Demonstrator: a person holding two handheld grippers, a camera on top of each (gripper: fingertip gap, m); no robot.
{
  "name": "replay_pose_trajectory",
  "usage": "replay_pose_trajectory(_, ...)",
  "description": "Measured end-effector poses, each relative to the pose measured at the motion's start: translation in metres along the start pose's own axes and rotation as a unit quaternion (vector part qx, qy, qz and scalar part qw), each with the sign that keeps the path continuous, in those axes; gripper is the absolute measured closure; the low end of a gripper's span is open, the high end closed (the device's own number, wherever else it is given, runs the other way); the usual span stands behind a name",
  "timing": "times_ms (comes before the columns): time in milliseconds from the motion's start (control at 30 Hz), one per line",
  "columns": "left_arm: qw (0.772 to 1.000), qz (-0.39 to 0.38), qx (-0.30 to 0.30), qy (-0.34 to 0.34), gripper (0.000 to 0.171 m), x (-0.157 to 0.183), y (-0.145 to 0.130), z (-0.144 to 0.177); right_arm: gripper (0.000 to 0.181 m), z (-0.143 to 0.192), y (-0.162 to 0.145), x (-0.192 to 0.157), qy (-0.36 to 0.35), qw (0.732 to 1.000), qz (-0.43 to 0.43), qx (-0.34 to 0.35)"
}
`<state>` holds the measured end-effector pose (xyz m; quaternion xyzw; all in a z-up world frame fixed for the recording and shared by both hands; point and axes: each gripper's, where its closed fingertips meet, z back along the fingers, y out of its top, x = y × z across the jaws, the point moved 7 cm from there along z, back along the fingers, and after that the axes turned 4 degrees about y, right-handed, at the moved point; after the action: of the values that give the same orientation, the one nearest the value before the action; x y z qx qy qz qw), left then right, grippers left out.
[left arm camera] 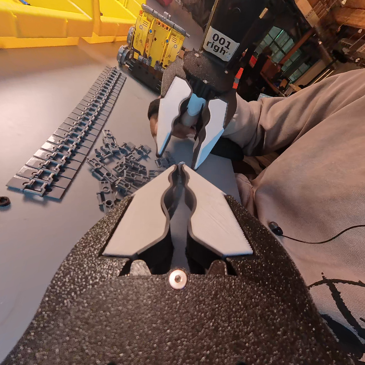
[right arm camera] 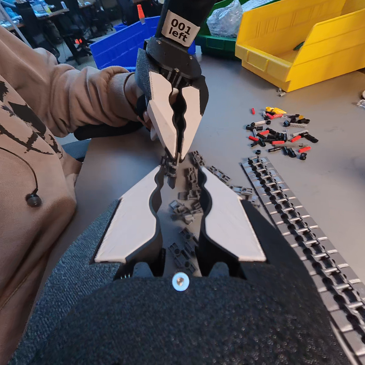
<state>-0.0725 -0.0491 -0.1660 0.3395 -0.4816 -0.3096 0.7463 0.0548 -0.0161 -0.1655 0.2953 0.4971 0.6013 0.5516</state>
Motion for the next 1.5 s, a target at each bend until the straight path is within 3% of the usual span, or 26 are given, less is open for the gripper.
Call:
replay_pose_trajectory(133,1.000,-0.009,0.009,-0.004,0.169,0.003,0.002,0.001,0.173,-0.007,-0.002,-0.006,0.022,1.000,0.001,-0.009)
replay_pose_trajectory(367,0.997,-0.042,0.043,-0.044,0.151,0.012,0.009,0.008,0.175,0.004,0.009,-0.005,0.059,0.996,-0.040,0.061)
replay_pose_trajectory(600,0.996,-0.047,0.069,-0.037,0.169,0.012,0.014,0.013,0.175,0.011,0.016,-0.005,0.085,0.988,-0.073,0.107)
replay_pose_trajectory(767,0.998,-0.034,0.048,-0.037,0.169,0.012,0.012,0.012,0.175,0.010,0.013,-0.004,0.092,0.988,-0.076,0.099)
replay_pose_trajectory(933,0.999,-0.026,0.007,-0.035,0.170,0.012,0.005,0.005,0.162,0.009,0.014,-0.004,0.095,0.987,-0.085,0.099)
replay_pose_trajectory(1100,0.999,-0.026,-0.009,-0.032,0.169,0.012,0.001,0.001,0.179,0.005,0.009,-0.005,0.085,0.991,-0.070,0.074)
replay_pose_trajectory(1500,0.999,-0.020,-0.013,-0.028,0.169,0.011,0.001,0.000,0.180,0.003,0.006,-0.006,0.073,0.995,-0.052,0.051)
